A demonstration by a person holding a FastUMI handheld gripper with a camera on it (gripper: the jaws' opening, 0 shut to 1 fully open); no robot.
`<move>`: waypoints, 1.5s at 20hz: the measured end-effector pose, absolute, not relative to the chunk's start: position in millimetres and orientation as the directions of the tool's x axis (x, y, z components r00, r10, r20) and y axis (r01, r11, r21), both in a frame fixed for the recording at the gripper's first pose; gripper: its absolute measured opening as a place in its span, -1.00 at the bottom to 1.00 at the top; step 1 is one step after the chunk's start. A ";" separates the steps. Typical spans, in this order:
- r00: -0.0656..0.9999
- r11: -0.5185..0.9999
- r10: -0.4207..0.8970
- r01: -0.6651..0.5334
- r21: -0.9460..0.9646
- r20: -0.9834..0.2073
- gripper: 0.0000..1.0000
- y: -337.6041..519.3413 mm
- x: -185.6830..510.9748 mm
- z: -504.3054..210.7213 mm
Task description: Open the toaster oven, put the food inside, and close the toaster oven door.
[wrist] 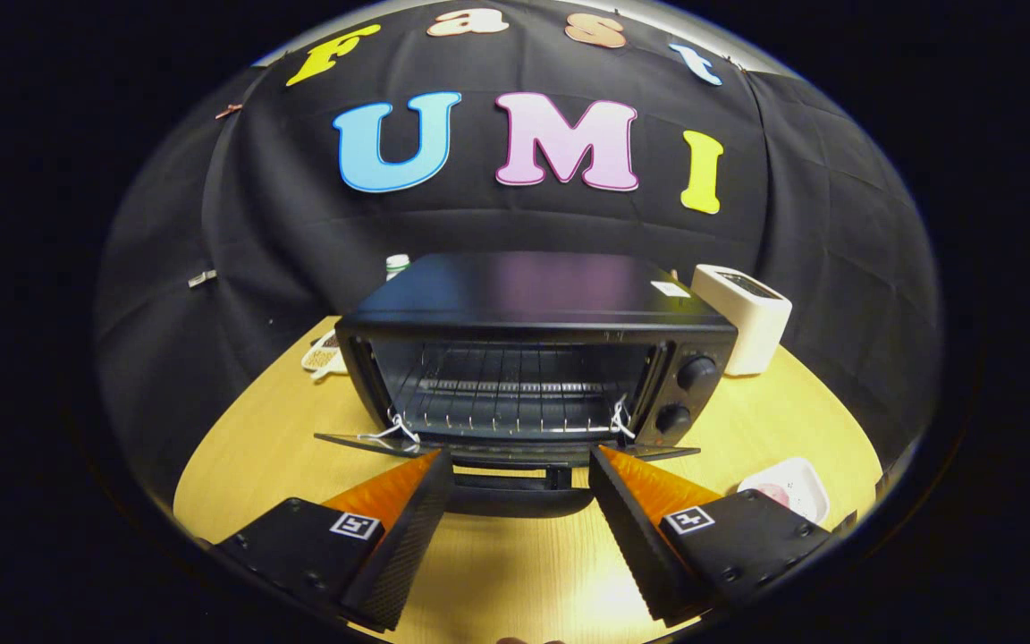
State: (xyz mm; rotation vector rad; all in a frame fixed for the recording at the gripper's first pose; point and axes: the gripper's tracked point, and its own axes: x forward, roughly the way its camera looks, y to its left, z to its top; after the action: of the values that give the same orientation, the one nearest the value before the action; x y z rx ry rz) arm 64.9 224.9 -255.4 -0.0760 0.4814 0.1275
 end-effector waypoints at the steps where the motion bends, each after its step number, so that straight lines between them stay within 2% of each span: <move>1: 0.868 0.988 0.105 -0.146 -0.046 -0.486 0.99 223.7 57.9 -264.2; 5: 0.781 0.985 0.118 -0.172 -0.028 -0.613 0.98 214.2 33.6 -319.3; 8: 0.736 0.979 0.116 -0.198 -0.048 -0.667 0.98 201.1 26.7 -340.8; 16: 0.796 0.970 0.174 -0.239 -0.038 -0.580 0.98 158.3 27.5 -272.4; 21: 0.834 0.981 0.135 -0.187 -0.043 -0.534 0.98 91.1 30.0 -228.6; 30: 0.816 0.998 0.064 -0.051 0.038 -0.575 0.97 -51.5 43.0 -205.7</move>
State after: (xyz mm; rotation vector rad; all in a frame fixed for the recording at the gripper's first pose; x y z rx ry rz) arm 43.0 -51.5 -205.7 0.0210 0.6139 0.0613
